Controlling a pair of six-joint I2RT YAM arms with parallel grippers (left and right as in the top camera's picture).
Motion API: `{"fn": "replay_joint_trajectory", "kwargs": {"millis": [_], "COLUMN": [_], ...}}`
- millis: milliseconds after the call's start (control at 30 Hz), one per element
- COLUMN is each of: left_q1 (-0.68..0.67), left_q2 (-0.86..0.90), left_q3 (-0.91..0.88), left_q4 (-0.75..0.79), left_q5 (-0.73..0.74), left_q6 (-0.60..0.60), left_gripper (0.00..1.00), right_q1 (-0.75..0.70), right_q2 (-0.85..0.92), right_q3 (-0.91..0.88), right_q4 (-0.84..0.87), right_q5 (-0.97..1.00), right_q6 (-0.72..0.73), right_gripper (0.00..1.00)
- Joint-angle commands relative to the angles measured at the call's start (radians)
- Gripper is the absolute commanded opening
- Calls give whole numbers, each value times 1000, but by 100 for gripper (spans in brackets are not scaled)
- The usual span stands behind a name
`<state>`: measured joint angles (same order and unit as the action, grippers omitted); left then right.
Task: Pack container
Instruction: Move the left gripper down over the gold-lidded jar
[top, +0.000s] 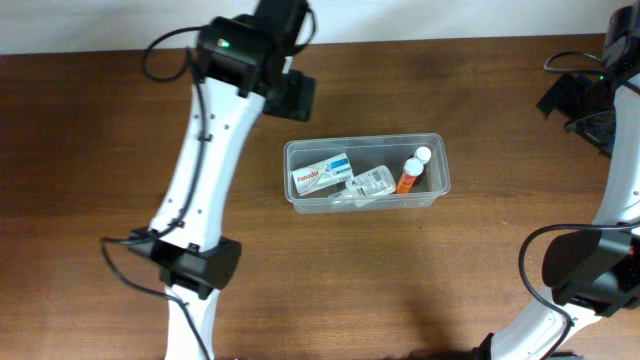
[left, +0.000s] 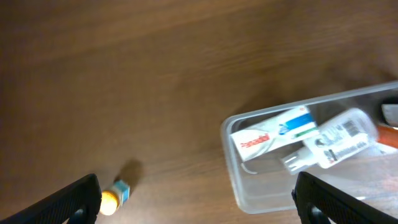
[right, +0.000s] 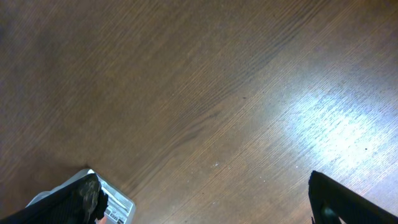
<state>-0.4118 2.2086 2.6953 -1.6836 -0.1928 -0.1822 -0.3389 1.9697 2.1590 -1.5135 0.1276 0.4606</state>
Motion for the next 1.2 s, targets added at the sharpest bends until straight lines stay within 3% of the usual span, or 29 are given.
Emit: {"fn": "replay_joint_trajectory", "kwargs": {"millis": [0,267,600,833,1167], "left_q1": [59,255,410,420,487], "left_q2": [-103,-303,-376,-376,-375], "left_q3": [-102,-480,-737,-941,-1197], "left_q4": [-4,-4,6,187,429], "left_q5": [15,26,66,74,210], "left_q6": [-41,-133,-143,-143,-138], "left_gripper": [99,99,99,99,99], "right_q1": [-2,-2,-2,-2,-2], "right_q2": [-16,-17,-16,-17,-16], "right_q3": [10,10,10,10,10], "right_q4": [2,2,2,2,2], "right_q5": [12,12,12,12,12], "right_q6": [5,5,5,5,5], "right_gripper": [98,98,98,98,98]}}
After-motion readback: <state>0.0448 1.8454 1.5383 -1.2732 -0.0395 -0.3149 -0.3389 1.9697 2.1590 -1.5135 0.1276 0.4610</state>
